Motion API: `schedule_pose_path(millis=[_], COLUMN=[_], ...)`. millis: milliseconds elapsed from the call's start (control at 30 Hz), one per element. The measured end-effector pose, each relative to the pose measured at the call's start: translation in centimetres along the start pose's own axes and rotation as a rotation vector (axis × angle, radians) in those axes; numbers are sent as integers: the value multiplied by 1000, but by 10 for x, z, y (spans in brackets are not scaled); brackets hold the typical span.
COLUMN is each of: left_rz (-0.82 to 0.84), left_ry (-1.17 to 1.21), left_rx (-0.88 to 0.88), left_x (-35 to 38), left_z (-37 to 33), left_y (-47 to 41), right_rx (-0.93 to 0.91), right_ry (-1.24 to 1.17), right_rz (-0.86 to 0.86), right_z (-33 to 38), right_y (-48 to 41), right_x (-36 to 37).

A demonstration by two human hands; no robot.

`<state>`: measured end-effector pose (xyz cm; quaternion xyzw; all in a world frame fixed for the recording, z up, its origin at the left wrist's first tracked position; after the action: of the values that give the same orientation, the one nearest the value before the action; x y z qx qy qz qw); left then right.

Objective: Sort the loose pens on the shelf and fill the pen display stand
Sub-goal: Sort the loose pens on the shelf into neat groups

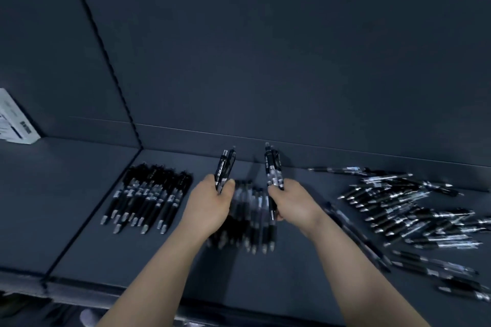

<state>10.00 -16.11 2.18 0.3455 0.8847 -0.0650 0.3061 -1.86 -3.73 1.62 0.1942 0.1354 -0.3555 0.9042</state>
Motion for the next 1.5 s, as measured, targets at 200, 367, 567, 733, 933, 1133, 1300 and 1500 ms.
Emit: schedule_pose_path(millis=[200, 367, 567, 733, 933, 1133, 1300, 1500], left_rz=[-176, -189, -76, -11, -6, 19, -5, -3], left_ry=[-230, -432, -482, -443, -440, -383, -403, -397], left_rx=[-30, -96, -122, -128, -68, -84, 6, 21], left_x=[-83, -130, -137, -136, -144, -152, -147, -146], left_z=[51, 89, 119, 129, 141, 148, 151, 152], left_y=[-24, -42, -60, -60, -55, -59, -56, -53], right_rx=[46, 85, 145, 96, 36, -4, -36, -49], right_ry=[104, 172, 494, 665, 779, 730, 715, 806], right_rz=[43, 28, -77, -190, -224, -177, -138, -105], right_z=[47, 74, 91, 95, 77, 67, 64, 67], right_y=[-13, -16, -21, -17, -15, -14, -13, -9], right_x=[105, 168, 206, 212, 212, 220, 220, 219])
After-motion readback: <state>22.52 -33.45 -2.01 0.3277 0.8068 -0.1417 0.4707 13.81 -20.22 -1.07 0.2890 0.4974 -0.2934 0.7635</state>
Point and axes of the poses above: each hand's wrist, its own y-axis away from the middle knuckle, its own x-axis out of the palm, z = x × y, the point moved 2 cm from there along -y, towards the middle knuckle, and after that the axes turned 4 degrees about -x, right-handed, at the moved point
